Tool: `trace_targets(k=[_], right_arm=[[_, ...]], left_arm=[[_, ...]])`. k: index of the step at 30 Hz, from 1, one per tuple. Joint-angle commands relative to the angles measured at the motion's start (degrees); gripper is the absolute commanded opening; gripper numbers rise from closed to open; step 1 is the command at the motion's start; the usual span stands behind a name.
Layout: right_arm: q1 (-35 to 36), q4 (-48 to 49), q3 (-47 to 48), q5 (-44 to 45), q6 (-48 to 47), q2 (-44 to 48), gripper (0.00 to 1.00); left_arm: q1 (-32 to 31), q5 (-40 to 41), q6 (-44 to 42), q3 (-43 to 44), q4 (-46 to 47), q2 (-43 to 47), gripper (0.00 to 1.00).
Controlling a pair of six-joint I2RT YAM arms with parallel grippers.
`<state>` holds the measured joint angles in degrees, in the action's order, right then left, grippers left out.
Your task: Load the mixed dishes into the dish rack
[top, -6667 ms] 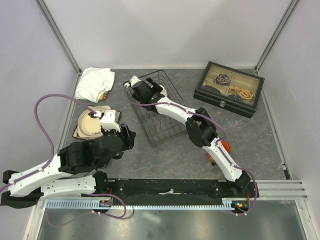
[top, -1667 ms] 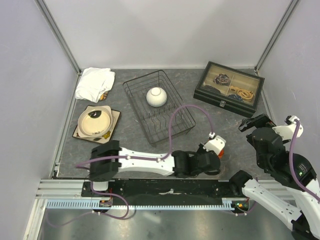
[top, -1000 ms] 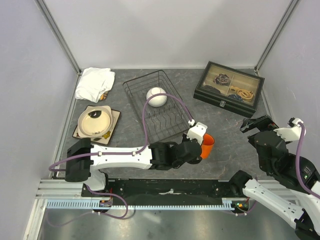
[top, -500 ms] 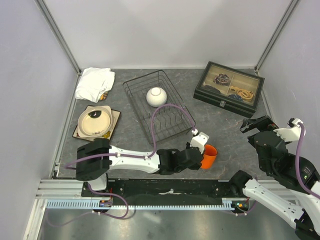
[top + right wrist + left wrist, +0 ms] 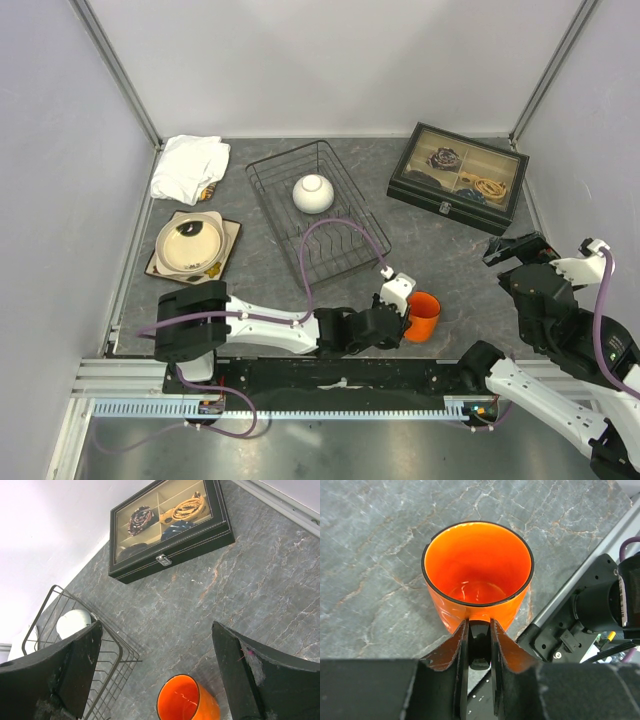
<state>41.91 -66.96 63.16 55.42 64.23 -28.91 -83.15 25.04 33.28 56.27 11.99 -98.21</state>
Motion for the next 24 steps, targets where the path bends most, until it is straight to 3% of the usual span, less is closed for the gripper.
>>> trace_targets(k=[1,15,24], right_arm=[[0.19,-0.37,0.48,1.97,-0.68,0.96,0.98],[0.36,-0.54,0.39,1.89,-0.77,0.87,0.98],[0.36,-0.54,-0.31,1.45,-0.51,1.40,0.98]], left_arm=[[-1.04,0.19,4.16,-1.51,2.34,-1.45,0.02],[-1.84,0.10,4.60,-1.60,-0.39,-3.03,0.17],[-2.01,-0.08,5.48,-1.69,-1.79,-3.83,0.34]])
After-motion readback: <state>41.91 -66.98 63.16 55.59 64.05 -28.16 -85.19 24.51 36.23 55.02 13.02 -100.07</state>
